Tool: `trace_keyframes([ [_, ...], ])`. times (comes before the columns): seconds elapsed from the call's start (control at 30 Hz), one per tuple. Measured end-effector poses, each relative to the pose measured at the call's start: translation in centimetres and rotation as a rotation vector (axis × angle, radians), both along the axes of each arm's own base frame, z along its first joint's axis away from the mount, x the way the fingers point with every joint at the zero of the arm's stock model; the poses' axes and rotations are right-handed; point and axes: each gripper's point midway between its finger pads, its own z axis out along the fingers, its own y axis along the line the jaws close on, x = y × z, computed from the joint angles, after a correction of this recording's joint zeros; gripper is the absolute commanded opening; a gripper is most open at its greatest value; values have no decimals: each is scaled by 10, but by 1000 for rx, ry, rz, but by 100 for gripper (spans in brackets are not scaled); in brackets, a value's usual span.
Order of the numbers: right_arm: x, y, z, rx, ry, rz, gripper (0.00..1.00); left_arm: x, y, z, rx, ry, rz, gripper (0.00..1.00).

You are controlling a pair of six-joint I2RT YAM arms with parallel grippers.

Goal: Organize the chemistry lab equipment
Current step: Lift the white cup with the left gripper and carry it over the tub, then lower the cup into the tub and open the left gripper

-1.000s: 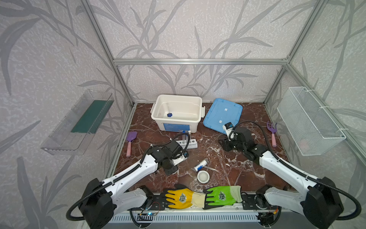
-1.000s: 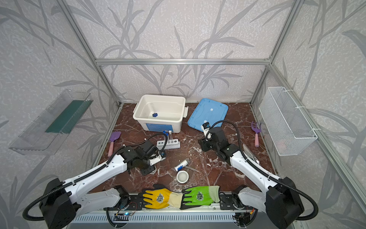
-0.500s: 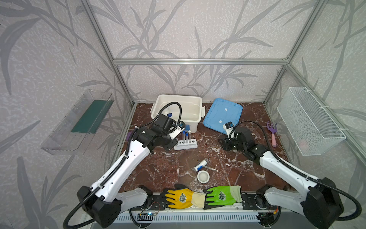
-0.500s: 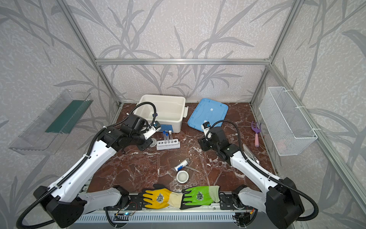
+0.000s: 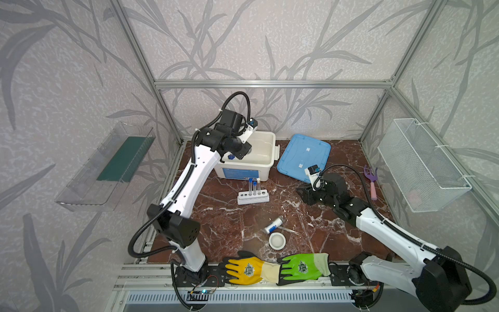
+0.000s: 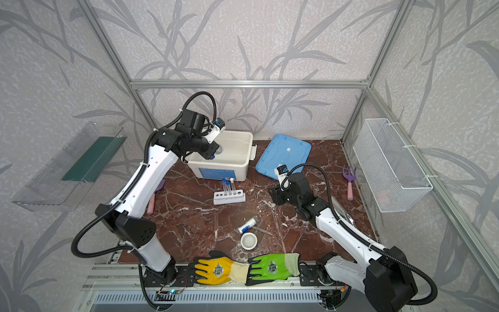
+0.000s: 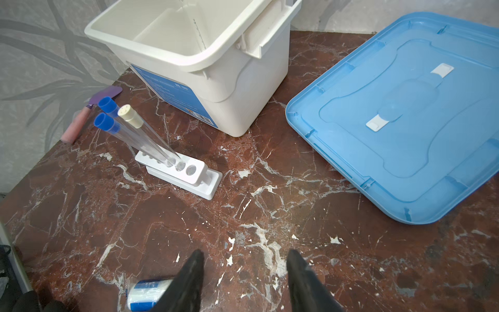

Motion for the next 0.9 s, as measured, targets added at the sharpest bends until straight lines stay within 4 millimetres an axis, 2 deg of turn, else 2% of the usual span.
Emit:
trace_keyframes([
  [0.13, -1, 1, 1, 19, 2, 0, 50, 39, 13, -18, -21, 33, 73, 3],
  [0.23, -1, 1, 1, 26, 9, -4, 50, 67, 30, -39, -42, 78, 159, 0],
  [0.4, -1, 1, 0, 31, 16, -7, 50, 91, 55, -77, -68, 160, 306, 0],
  [0.57, -1, 1, -5, 22, 37, -9, 50, 93, 66, -98, -86, 227, 410, 0],
  [0.9, 3, 5, -12, 5, 98, -10, 49, 85, 87, -111, -182, 303, 625, 0],
])
